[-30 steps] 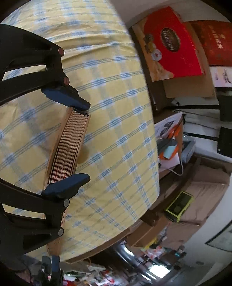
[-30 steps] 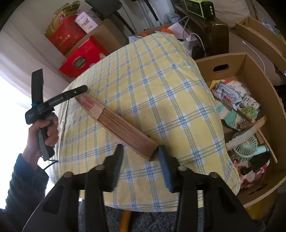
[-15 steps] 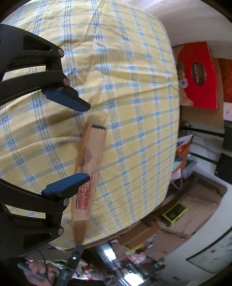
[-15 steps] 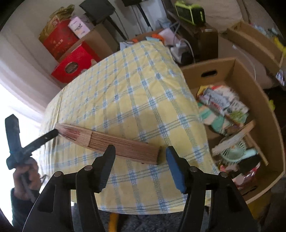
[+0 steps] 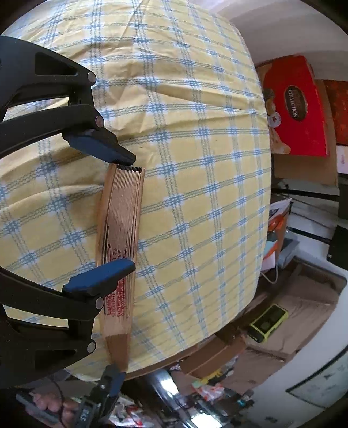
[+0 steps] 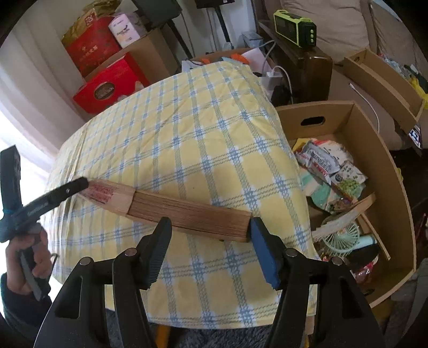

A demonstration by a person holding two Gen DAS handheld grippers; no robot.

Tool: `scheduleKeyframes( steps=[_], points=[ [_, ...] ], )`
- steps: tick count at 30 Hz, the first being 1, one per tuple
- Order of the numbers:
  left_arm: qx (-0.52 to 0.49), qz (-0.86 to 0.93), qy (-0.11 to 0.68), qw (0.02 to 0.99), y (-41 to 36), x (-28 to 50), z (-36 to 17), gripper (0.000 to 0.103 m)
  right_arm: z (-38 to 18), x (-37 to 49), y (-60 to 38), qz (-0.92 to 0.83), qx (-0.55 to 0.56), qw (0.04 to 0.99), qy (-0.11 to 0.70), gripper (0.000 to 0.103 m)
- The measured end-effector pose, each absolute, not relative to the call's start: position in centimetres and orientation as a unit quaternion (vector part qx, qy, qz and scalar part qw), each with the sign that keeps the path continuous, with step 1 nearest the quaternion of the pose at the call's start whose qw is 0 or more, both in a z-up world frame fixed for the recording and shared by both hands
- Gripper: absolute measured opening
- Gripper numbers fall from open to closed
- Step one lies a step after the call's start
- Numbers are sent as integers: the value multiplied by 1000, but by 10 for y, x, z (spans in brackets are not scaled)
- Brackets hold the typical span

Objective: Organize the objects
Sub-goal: 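Lift and carry the wooden fan over the box with both grippers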

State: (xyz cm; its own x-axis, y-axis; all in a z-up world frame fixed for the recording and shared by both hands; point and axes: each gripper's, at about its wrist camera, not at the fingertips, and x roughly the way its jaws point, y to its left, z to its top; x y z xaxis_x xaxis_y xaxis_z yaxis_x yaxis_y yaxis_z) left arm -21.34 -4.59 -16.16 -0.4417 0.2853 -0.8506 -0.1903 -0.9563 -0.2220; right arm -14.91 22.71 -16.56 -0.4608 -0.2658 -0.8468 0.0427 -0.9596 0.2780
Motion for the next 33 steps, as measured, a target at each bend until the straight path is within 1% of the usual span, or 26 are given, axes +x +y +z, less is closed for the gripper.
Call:
scheduleKeyframes(
  steps=[2,5,9,12,14,17,28,33],
  points=[
    [-514,844,-48,142,-47,-213,-161,69,-165,-150,230,-846,511,93,-117,63],
    [-517,842,-47,144,-47,-214,-161,69,-165,-150,239,-845,505,96,-150,62],
    [-514,845,-37,141,-42,-210,-162,72,-165,-152,229,-850,505,89,-122,64],
    [-510,849,-38,136,-41,-209,-162,72,-165,-151,224,-856,500,79,-106,64],
    [-509,850,-37,131,-39,-208,-160,72,-165,-150,223,-859,497,76,-96,62],
    [-515,846,-33,132,-33,-203,-157,72,-161,-148,227,-865,487,65,-102,61],
    [-470,876,-29,105,-27,-183,-107,72,-127,-137,219,-894,442,41,-64,61],
    [-459,881,-21,109,-25,-176,-88,72,-109,-133,228,-899,427,39,-88,61]
  ],
)
